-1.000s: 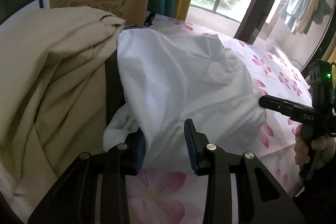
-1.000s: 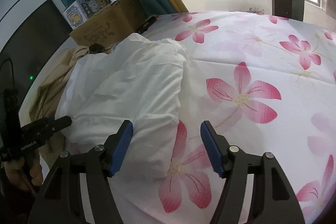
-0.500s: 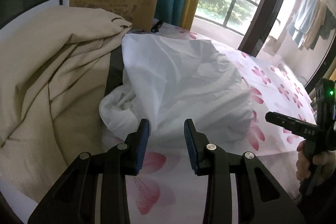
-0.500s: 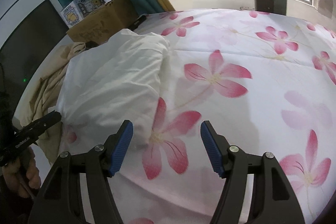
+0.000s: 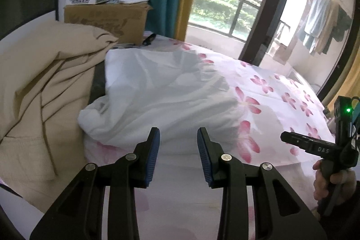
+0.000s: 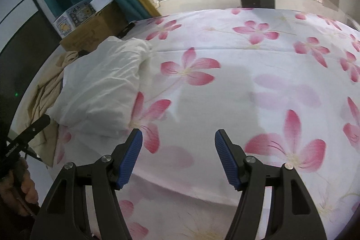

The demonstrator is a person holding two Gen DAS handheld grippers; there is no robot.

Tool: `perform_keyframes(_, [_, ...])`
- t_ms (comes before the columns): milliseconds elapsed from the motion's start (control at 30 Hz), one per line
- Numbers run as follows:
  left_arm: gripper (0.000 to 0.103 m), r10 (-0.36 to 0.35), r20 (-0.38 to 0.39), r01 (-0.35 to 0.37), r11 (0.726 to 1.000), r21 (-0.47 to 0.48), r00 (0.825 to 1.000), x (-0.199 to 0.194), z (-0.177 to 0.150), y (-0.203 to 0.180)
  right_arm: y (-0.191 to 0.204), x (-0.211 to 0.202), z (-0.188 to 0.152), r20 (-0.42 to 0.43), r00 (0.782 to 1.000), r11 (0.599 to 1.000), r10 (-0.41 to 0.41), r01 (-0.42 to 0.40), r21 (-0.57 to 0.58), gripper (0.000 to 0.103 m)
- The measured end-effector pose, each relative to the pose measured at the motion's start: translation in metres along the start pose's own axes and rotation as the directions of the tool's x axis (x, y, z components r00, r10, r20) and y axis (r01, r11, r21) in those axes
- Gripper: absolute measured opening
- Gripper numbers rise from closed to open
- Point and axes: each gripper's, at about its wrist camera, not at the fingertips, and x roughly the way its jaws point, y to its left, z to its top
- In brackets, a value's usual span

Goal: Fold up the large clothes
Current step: 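Move both open grippers away from the white fabric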

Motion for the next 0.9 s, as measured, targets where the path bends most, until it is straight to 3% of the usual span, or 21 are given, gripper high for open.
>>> perform_keyframes(533, [0.037,-0.104,0.012,0.103,0.992,0.070,0.995,0.002,0.000,-0.064,-0.044,-0.047,-0.016,0.053,0.994,0.994,-0.093,0.089,0.061,0.067])
perform_keyframes(900, [0.037,-0.139,0.011,0.137,0.984,0.115,0.990,-0.002,-0.003,-0.106,-0.078,-0.077,-0.025,0.098,0.985,0.985,-0.141,0.130,0.114,0.067])
